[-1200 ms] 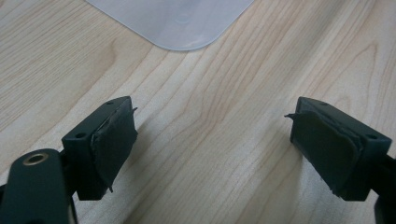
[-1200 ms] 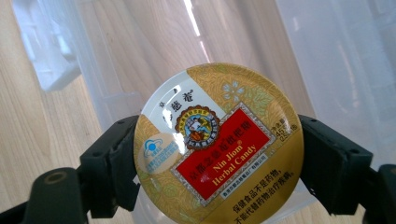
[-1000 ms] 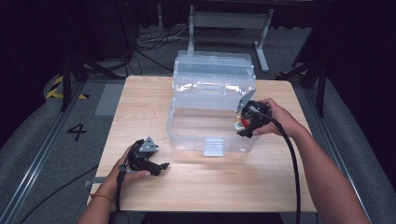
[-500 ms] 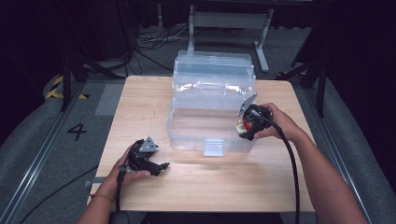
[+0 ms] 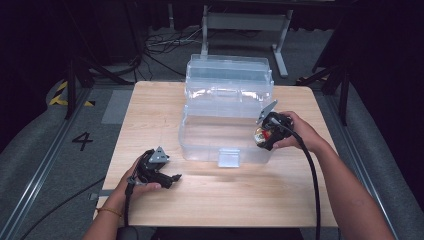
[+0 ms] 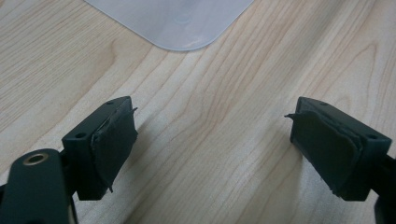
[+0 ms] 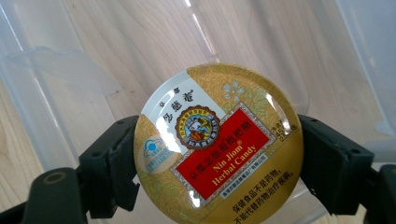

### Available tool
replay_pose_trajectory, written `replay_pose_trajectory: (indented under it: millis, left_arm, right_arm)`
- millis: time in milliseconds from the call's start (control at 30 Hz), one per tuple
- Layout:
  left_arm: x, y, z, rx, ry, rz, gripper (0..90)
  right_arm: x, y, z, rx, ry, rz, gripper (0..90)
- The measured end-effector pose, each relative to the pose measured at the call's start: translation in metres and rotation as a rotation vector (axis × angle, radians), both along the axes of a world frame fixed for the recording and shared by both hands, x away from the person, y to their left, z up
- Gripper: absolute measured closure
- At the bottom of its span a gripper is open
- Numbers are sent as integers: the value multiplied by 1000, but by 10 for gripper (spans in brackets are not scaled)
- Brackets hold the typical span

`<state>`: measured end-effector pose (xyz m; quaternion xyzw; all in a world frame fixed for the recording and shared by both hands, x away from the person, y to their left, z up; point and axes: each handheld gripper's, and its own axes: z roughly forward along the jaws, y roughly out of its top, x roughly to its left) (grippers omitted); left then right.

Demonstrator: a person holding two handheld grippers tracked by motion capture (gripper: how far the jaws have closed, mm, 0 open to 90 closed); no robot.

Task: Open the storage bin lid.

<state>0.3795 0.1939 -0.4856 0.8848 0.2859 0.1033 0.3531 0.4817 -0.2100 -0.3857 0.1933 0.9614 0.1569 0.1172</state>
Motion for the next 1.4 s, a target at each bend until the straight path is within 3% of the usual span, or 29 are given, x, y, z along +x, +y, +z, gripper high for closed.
replay_pose_trajectory:
  millis: [600, 667, 767, 833, 933, 1000, 1167, 1300, 1400]
  left_arm:
    - [0, -1, 0, 4, 2, 6, 146]
    - [0, -2, 4, 33, 20, 17, 148]
    - [-2, -6, 8, 35, 16, 1, 226]
    - [-3, -9, 21, 11, -18, -4, 221]
    - [-4, -17, 41, 52, -81, 4, 233]
    - [-5, -21, 66, 32, -135, -15, 255]
    - [-4, -35, 107, 43, -191, -77, 265]
    - [7, -56, 122, 110, -187, -135, 286]
    - [17, -73, 121, 219, -160, -180, 327]
  right_arm:
    - [-3, -6, 6, 71, -29, -26, 223]
    - [-6, -12, 13, 101, -46, -33, 239]
    - [-10, -25, 26, 189, -82, -48, 270]
    - [-12, -37, 35, 253, -124, -69, 278]
    - [-13, -51, 49, 338, -153, -71, 278]
    - [-10, -56, 60, 383, -203, -89, 291]
    - [4, -53, 83, 410, -302, -132, 347]
    - [23, -43, 95, 421, -338, -160, 387]
    - [38, -35, 97, 421, -343, -178, 410]
